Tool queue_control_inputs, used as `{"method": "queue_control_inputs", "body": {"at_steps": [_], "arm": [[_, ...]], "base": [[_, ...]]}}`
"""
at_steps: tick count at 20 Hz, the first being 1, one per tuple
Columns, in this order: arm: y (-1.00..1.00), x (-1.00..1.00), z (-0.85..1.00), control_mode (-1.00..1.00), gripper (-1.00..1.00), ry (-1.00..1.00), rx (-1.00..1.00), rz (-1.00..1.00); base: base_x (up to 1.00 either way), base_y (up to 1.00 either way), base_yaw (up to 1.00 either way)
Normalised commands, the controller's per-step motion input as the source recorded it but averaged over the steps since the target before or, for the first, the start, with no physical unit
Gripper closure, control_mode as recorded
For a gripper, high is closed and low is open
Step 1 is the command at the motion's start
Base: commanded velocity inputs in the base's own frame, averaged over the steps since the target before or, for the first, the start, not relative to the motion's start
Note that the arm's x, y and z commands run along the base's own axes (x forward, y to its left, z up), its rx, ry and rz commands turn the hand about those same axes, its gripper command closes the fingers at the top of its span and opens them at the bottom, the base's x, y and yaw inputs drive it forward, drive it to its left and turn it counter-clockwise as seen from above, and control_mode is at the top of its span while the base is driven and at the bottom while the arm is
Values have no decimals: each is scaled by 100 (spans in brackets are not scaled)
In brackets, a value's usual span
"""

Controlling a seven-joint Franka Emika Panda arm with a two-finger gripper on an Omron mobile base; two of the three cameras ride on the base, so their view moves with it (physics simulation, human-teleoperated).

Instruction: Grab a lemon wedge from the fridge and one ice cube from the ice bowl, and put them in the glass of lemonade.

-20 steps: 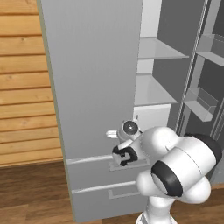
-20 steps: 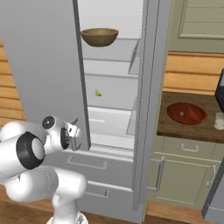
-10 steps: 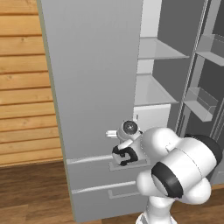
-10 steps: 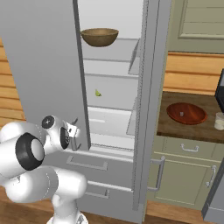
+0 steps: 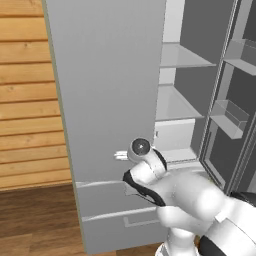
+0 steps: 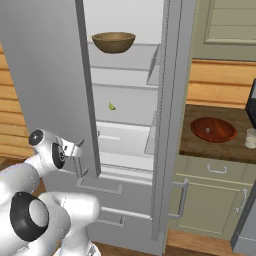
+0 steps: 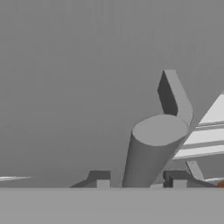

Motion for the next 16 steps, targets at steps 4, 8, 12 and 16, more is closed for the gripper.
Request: {"method": "queue_control_inputs", "body": {"at_steps": [4,8,12,16], "arm": [[49,-100,2,-100,100,-13,-8,6],[77,-100,2,-100,100,-20,-16,8],[38,-100,71,-100,-100,-16,-4,0],[-69,-87,100,-100,-100,-7,12,-19]], "base": [[0,0,0],[0,0,0],[0,0,0],[0,0,0]]}}
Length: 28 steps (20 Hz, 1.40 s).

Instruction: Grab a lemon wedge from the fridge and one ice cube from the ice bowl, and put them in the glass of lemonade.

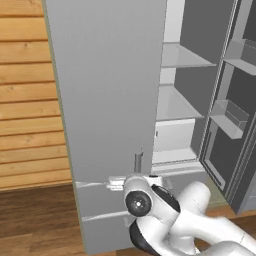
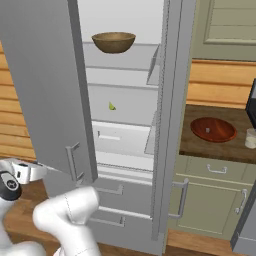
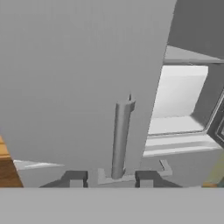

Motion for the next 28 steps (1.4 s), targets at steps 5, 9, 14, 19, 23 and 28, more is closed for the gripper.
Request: {"method": "queue_control_inputs", "body": {"at_steps": [5,9,14,19,23,28], "arm": [[-100,-32,100,-100,-100,6,28,-28],[-100,-2,100,-100,-100,19,35,-27],[-98,34,63,-100,-100,6,35,5],[-26,18,-7,-100,-100,2,5,2],[-44,86,0,-100,-100,4,18,0],[-49,65,0,-100,-100,9,20,3]], "base": [[0,0,0],[0,0,0],[0,0,0],[0,0,0],[0,0,0],[0,0,0]]}}
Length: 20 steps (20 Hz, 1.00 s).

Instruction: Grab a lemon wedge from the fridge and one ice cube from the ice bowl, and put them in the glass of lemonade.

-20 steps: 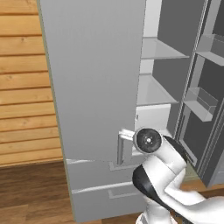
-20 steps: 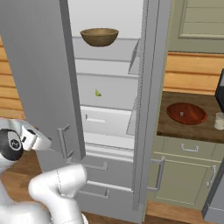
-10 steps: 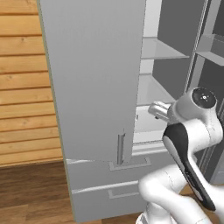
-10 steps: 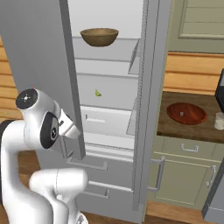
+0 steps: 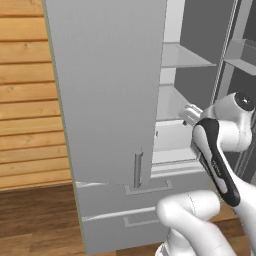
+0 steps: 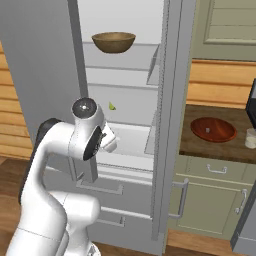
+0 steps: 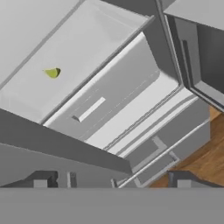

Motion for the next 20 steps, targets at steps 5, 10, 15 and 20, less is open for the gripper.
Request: {"method": "queue_control_inputs", "body": {"at_steps": [5,10,15,20], "arm": [[0,78,0,-100,-100,2,3,-1],[4,79,-7,-100,-100,0,0,0],[0,60,-8,-100,-100,0,1,13],[39,31,0,-100,-100,0,0,4]], "base": [[0,0,0],[0,0,0],[0,0,0],[0,0,0]]}}
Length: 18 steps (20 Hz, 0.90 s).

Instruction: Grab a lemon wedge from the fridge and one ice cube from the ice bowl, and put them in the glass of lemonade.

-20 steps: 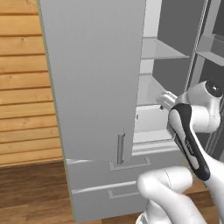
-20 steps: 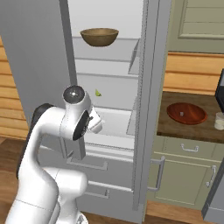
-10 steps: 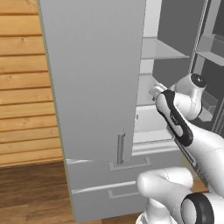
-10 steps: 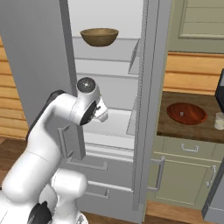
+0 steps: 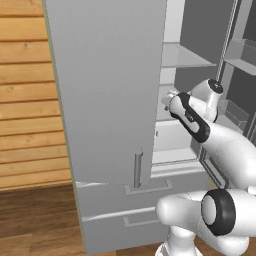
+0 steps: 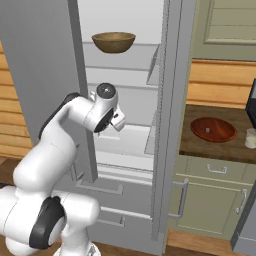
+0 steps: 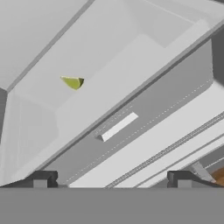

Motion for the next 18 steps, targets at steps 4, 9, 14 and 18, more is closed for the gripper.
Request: {"method": "queue_control_inputs", "body": {"at_steps": [4,9,14,18], "arm": [[67,11,0,-100,-100,0,0,0],[49,2,0,-100,-100,0,0,0],[29,-22,8,-100,-100,-4,0,0],[-20,22,10,-100,-100,-1,7,0]], "base": [[0,0,0],[0,0,0],[0,0,0],[0,0,0]]}}
